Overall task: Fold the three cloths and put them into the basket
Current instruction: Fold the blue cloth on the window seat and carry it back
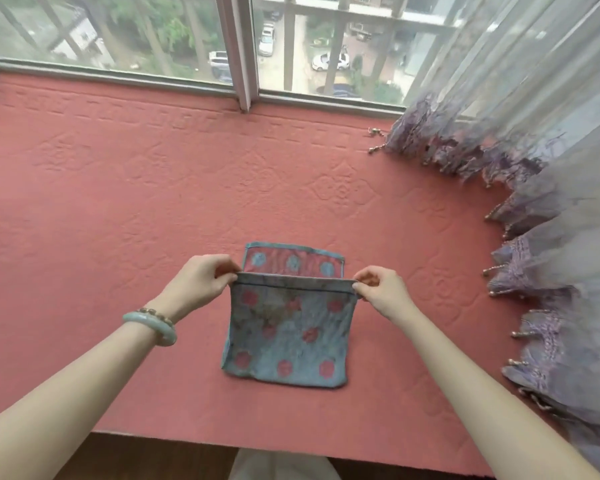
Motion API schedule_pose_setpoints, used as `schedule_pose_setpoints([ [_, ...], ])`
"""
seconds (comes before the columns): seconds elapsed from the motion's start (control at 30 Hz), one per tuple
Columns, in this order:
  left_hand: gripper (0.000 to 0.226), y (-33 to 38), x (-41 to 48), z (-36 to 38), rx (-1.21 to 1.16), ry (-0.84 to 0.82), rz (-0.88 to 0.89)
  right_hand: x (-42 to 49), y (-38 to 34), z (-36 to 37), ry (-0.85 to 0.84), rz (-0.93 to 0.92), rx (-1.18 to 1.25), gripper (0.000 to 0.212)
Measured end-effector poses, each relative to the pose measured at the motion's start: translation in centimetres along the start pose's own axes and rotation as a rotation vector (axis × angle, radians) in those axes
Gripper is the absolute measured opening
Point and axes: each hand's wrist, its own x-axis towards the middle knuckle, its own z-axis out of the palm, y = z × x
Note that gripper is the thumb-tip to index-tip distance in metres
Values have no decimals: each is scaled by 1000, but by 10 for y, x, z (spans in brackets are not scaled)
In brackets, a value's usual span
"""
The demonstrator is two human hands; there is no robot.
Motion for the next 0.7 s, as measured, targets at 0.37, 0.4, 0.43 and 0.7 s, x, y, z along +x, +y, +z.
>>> schedule_pose_setpoints([
  [0.37,14,-36,104,19,62,24,102,95,14,23,130,-28,-95,10],
  [0.4,15,-37,109,21,54,33,81,100,14,22,124,-34,-108,11],
  [0.43,18,-38,112,22,57,39,53,103,15,20,105,-39,-129,12],
  [0.7,32,-38,38,47,308,12,354,59,33,23,-17,-298,-325,33],
])
